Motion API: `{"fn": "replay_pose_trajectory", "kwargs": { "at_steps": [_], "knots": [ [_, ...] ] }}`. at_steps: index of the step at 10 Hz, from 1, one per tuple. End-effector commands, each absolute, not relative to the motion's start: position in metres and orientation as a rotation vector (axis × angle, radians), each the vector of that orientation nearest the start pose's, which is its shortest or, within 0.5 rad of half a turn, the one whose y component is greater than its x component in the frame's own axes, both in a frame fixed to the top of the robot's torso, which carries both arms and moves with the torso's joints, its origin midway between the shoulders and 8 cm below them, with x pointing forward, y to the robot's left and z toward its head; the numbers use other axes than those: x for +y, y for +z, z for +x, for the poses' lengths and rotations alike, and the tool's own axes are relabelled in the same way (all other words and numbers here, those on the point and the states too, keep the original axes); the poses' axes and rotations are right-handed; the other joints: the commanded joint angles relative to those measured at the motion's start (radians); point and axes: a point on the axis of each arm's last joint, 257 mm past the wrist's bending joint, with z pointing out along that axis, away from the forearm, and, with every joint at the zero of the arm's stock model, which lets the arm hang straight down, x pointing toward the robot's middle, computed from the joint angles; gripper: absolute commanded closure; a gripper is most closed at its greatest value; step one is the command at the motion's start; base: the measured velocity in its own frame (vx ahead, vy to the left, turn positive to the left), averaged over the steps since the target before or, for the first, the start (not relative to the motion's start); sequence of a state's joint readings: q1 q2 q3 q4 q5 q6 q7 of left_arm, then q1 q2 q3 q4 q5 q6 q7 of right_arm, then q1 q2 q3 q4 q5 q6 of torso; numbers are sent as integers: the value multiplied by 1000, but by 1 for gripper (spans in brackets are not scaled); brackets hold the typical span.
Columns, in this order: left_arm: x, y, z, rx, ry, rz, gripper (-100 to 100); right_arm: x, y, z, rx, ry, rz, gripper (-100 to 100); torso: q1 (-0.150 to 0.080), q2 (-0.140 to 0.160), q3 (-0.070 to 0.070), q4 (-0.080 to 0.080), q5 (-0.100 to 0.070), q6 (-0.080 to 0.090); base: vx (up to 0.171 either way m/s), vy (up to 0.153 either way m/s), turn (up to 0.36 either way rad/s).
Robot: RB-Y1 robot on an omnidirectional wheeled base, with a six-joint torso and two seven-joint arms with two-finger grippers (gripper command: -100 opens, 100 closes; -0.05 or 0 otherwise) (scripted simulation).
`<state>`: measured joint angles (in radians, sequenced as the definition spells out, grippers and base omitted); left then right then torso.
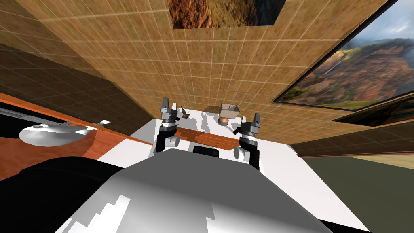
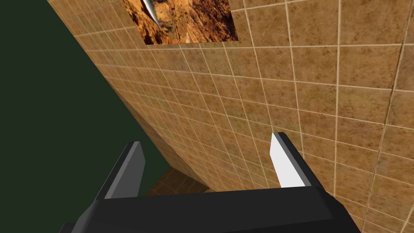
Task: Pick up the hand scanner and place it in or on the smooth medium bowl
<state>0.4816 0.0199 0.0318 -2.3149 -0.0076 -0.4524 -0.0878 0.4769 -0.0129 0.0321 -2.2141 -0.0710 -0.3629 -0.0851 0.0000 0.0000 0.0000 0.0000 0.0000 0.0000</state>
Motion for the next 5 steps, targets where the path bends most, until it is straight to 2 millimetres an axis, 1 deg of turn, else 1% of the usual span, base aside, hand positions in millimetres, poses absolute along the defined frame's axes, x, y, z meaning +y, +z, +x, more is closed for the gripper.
{"fn": "replay_pose_trajectory", "kwargs": {
  "at_steps": [1,4,5],
  "knots": [
    [285,38,345,647,-1192,-598,0,-273,-39,387,737,1397,868,-100,0,0,0,0,0,0,-49,6,-26],
    [284,38,345,647,-1192,-598,0,-266,-66,402,823,1349,855,-100,1,6,3,1,0,0,-95,25,-32],
    [284,38,345,647,-1192,-598,0,-266,-68,402,827,1343,855,-100,2,6,4,1,0,0,-67,12,-15]
  ]
}}
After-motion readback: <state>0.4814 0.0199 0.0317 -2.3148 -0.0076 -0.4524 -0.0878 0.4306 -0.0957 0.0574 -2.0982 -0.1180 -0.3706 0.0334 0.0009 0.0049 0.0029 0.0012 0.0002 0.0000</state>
